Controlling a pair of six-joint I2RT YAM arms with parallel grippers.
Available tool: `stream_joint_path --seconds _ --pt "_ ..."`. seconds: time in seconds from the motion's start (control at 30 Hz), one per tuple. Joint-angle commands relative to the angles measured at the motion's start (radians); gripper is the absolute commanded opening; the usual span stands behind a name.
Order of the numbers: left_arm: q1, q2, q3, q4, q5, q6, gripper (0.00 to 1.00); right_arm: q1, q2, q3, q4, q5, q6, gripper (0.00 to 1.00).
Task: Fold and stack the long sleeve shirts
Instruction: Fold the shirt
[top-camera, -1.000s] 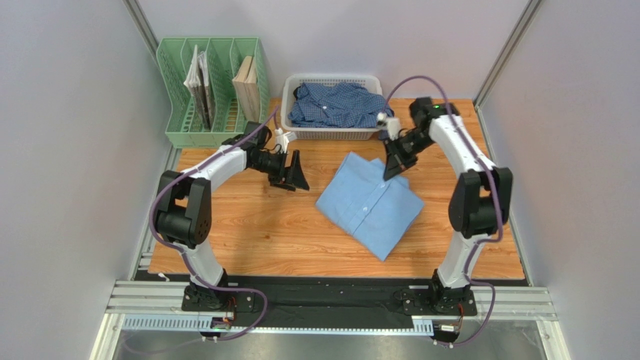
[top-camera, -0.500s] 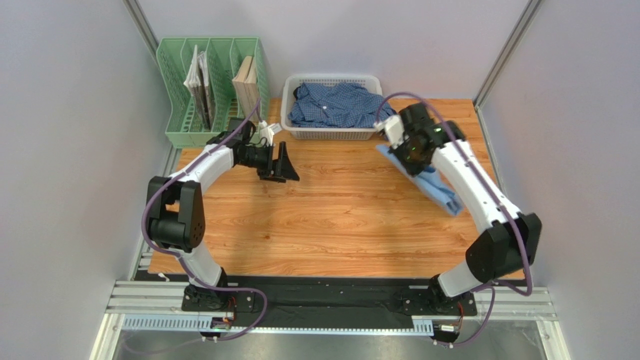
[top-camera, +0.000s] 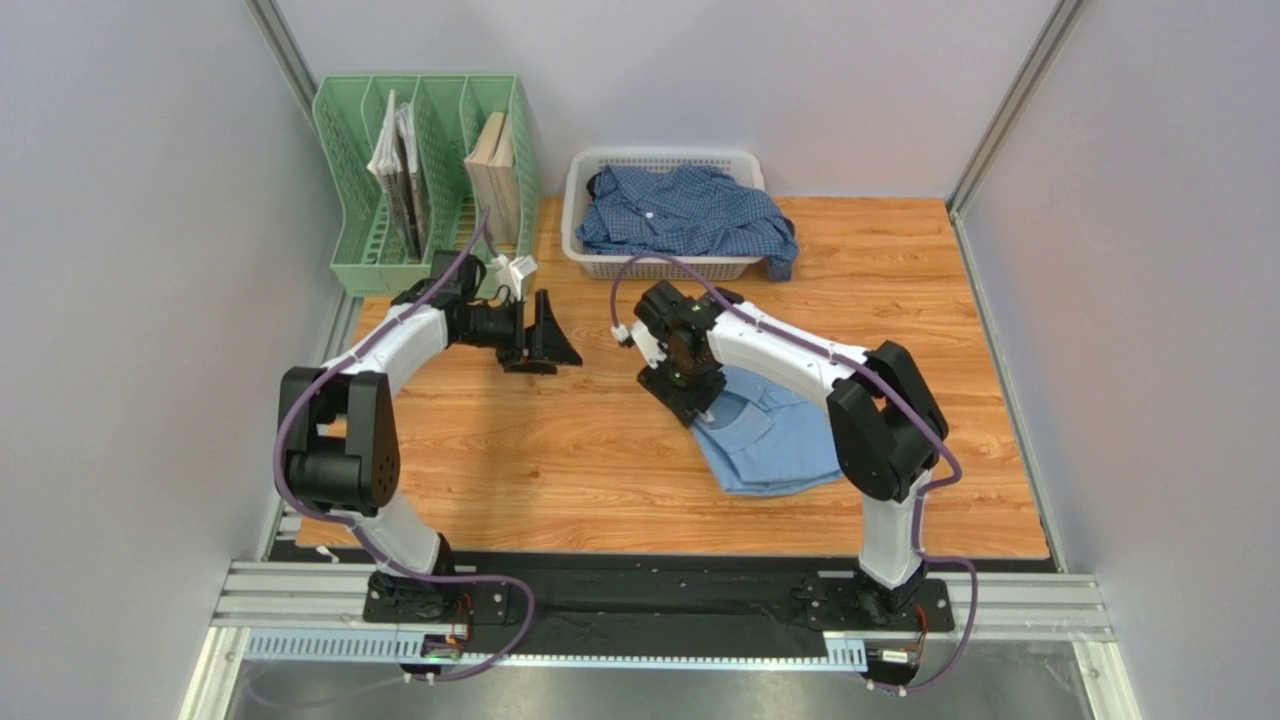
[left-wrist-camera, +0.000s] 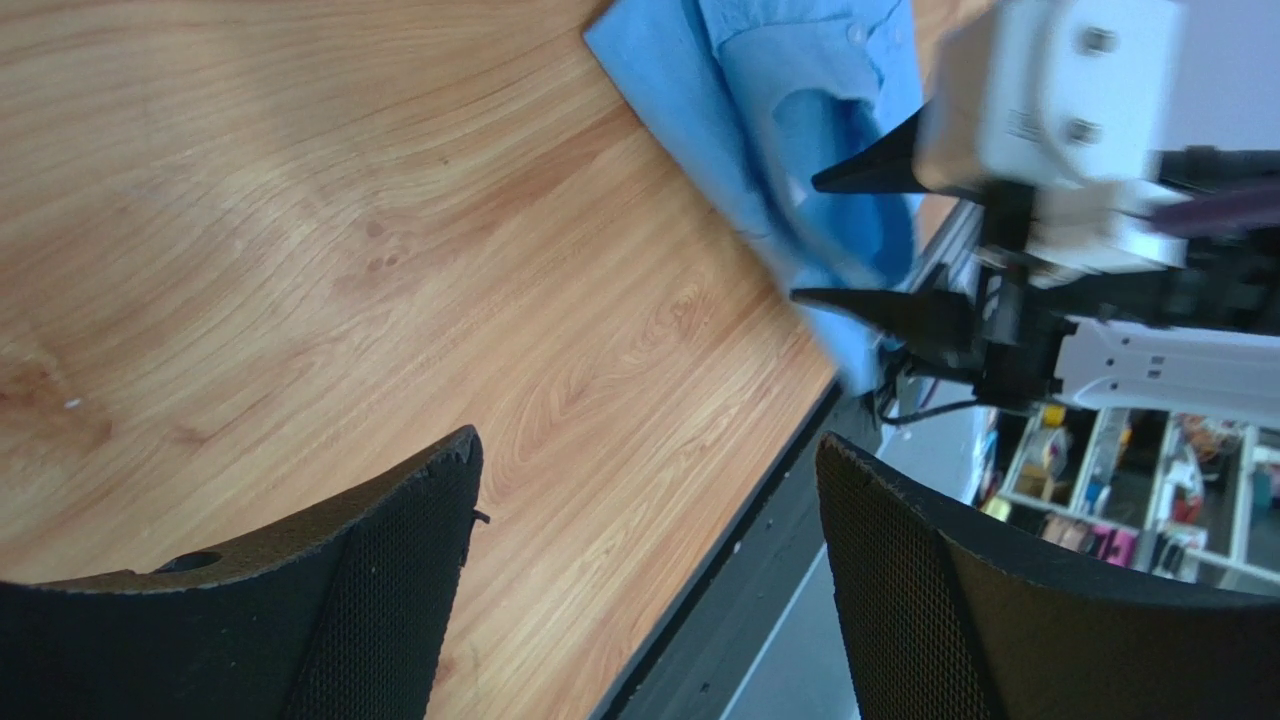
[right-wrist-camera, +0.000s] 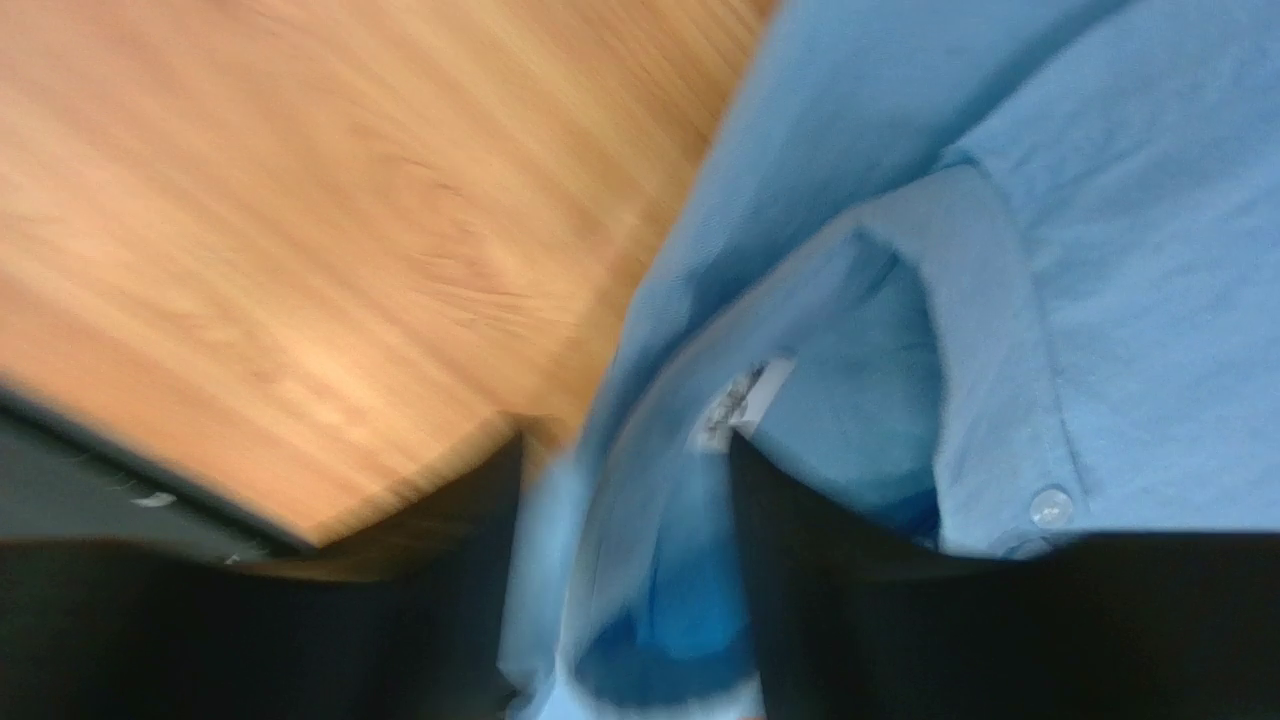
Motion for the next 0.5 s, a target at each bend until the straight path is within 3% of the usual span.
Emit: stream_joint_path --seconds 0.0,0.03,0.13,0.37,0.47 --pt "0.059 -0.067 -0.039 0.08 0.059 -0.056 0.87 -0.008 -0.027 0.204 -0.084 -0.352 0.062 0.67" --pt "0.071 -0.075 -0.045 0.08 0.059 -0.051 0.87 -0.028 -0.042 0.229 -0.126 -0.397 0.047 0.73" --pt "0.07 -0.108 -0.062 0.076 0.064 -0.033 0.87 -0.126 -0.085 0.316 -0.197 -0.53 -0.033 0.73" --pt "0.063 -0.101 -0.088 0.055 0.075 -0.024 0.82 -0.336 0.043 0.254 -0.216 -0.335 -0.312 0.26" --pt "0.063 -0.085 -0.084 0.046 0.076 -0.024 0.82 -0.396 0.102 0.202 -0.193 -0.293 -0.363 0.19"
